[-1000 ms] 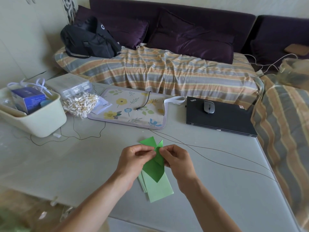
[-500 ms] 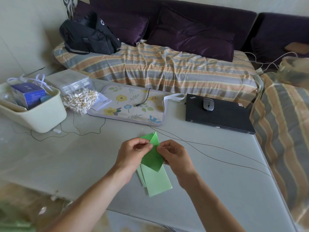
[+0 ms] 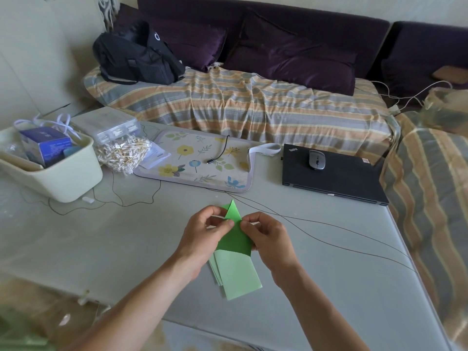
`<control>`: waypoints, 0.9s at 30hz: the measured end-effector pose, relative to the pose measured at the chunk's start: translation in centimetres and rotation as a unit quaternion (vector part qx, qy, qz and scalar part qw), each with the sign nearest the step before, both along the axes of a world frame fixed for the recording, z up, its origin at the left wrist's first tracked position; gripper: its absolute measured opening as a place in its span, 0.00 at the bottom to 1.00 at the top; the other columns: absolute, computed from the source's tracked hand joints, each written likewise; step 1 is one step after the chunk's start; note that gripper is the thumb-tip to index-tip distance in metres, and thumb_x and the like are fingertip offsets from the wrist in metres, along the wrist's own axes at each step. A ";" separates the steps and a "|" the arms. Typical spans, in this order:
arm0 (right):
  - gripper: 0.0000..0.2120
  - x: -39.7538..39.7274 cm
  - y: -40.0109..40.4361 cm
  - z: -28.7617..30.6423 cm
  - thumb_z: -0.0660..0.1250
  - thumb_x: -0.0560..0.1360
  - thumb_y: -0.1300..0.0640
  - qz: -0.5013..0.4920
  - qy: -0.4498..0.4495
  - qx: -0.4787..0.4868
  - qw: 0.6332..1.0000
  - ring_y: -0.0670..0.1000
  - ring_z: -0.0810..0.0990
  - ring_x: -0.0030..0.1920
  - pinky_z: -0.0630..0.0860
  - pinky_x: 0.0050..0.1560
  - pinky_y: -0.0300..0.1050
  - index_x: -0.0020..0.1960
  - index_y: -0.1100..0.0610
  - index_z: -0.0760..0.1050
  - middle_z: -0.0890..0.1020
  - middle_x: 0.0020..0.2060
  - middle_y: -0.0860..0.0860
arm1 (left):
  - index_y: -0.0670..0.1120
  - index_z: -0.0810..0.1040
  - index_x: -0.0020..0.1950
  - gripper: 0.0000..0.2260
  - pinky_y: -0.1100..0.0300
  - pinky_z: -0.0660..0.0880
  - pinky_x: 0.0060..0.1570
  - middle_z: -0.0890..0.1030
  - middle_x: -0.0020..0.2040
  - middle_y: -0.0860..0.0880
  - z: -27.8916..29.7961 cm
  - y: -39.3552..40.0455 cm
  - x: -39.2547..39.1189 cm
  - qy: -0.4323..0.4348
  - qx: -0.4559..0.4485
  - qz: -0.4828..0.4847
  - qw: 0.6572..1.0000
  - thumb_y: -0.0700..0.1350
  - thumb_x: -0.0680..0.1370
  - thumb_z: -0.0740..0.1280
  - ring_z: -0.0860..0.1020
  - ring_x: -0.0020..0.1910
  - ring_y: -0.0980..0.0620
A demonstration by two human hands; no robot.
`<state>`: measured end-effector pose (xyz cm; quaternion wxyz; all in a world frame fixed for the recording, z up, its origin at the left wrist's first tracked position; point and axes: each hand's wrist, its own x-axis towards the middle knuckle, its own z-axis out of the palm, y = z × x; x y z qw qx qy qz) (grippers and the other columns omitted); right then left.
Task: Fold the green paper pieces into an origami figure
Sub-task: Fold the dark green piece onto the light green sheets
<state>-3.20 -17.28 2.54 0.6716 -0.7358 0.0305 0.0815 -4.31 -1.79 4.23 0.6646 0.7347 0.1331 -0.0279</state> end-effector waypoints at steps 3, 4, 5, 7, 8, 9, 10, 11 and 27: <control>0.03 0.0 0.1 0.0 0.71 0.76 0.52 -0.002 -0.011 -0.003 1.000 0.53 0.77 0.36 0.77 0.41 0.52 0.44 0.50 0.83 0.82 0.37 0.63 | 0.47 0.82 0.50 0.03 0.68 0.74 0.34 0.84 0.44 0.47 0.0 0.0 -0.1 -0.009 0.006 0.003 1.000 0.41 0.78 0.72 0.81 0.38 0.55; 0.04 0.0 0.1 -0.1 0.71 0.76 0.51 -0.003 -0.010 -0.004 1.000 0.53 0.78 0.36 0.78 0.41 0.53 0.44 0.50 0.82 0.82 0.38 0.63 | 0.47 0.82 0.50 0.03 0.67 0.75 0.35 0.84 0.44 0.47 0.0 0.0 0.0 -0.014 0.007 0.011 1.000 0.40 0.78 0.72 0.81 0.39 0.54; 0.05 0.0 0.1 0.0 0.71 0.77 0.52 -0.002 -0.007 -0.004 1.000 0.53 0.78 0.36 0.78 0.41 0.52 0.45 0.51 0.82 0.82 0.37 0.62 | 0.47 0.82 0.49 0.03 0.67 0.75 0.35 0.84 0.44 0.48 0.1 0.1 0.0 -0.017 0.009 0.020 1.000 0.40 0.78 0.72 0.81 0.39 0.53; 0.05 -0.1 0.1 -0.1 0.70 0.79 0.55 0.006 -0.005 -0.004 1.000 0.52 0.78 0.34 0.78 0.40 0.49 0.45 0.53 0.82 0.81 0.34 0.57 | 0.48 0.82 0.48 0.03 0.66 0.73 0.34 0.83 0.42 0.48 0.2 0.2 0.1 -0.018 0.011 0.033 0.999 0.40 0.78 0.72 0.79 0.38 0.54; 0.04 -0.1 0.1 -0.1 0.70 0.79 0.57 0.011 -0.007 -0.006 1.000 0.52 0.77 0.33 0.77 0.39 0.48 0.45 0.54 0.82 0.81 0.33 0.56 | 0.47 0.82 0.48 0.03 0.65 0.73 0.34 0.83 0.42 0.48 0.2 0.3 0.2 -0.016 0.010 0.034 0.999 0.40 0.78 0.72 0.79 0.38 0.54; 0.04 -0.1 0.1 -0.1 0.70 0.79 0.58 0.013 -0.010 -0.010 1.000 0.52 0.76 0.32 0.76 0.38 0.48 0.45 0.54 0.82 0.80 0.32 0.55 | 0.47 0.82 0.48 0.02 0.66 0.72 0.34 0.83 0.42 0.48 0.3 0.3 0.1 -0.013 0.008 0.033 0.999 0.40 0.78 0.72 0.79 0.37 0.54; 0.04 0.0 0.0 -0.1 0.70 0.78 0.59 0.012 -0.013 -0.016 1.000 0.52 0.76 0.31 0.75 0.37 0.47 0.45 0.54 0.82 0.79 0.31 0.54 | 0.47 0.82 0.49 0.02 0.66 0.72 0.33 0.83 0.42 0.48 0.3 0.3 0.1 -0.011 0.008 0.030 0.999 0.40 0.78 0.72 0.78 0.37 0.54; 0.04 0.0 0.0 -0.1 0.70 0.78 0.59 0.009 -0.015 -0.022 1.000 0.51 0.75 0.31 0.75 0.37 0.47 0.45 0.54 0.82 0.79 0.30 0.53 | 0.47 0.82 0.49 0.02 0.66 0.72 0.33 0.83 0.43 0.48 0.4 0.3 0.1 -0.008 0.010 0.025 1.000 0.41 0.78 0.72 0.78 0.38 0.54; 0.04 -0.3 0.2 0.4 0.70 0.77 0.62 0.031 0.043 -0.035 0.998 0.45 0.76 0.30 0.71 0.35 0.39 0.44 0.55 0.80 0.81 0.30 0.47 | 0.44 0.81 0.43 0.05 0.55 0.78 0.42 0.80 0.36 0.52 0.3 0.1 0.0 0.046 -0.006 0.010 0.999 0.44 0.77 0.73 0.80 0.39 0.52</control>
